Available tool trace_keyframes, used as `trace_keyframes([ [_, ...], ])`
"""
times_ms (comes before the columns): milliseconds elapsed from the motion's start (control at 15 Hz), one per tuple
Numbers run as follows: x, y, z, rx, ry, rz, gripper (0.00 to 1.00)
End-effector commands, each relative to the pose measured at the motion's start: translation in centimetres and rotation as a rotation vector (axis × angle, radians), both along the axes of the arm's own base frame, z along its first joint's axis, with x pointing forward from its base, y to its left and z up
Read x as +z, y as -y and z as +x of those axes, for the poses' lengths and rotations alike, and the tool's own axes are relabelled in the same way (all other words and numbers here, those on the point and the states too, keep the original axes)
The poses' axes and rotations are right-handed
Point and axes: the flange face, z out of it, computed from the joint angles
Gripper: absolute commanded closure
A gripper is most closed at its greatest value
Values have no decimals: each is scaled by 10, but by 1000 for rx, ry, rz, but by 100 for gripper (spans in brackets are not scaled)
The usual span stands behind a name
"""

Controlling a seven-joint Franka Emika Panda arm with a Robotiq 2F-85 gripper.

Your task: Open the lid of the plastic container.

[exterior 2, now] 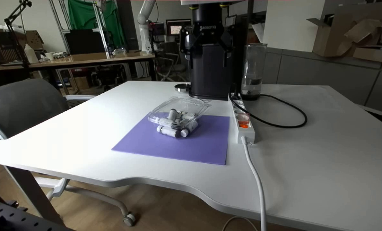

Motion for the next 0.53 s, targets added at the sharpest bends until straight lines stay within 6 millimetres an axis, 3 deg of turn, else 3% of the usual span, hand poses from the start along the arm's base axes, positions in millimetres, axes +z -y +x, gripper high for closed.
trace_keyframes([
  [0, -21, 18, 16, 38, -29, -26, 0],
  [200, -43, 28, 28, 87, -55, -58, 0],
  [467, -72, 25, 52, 207, -88, -56, 0],
])
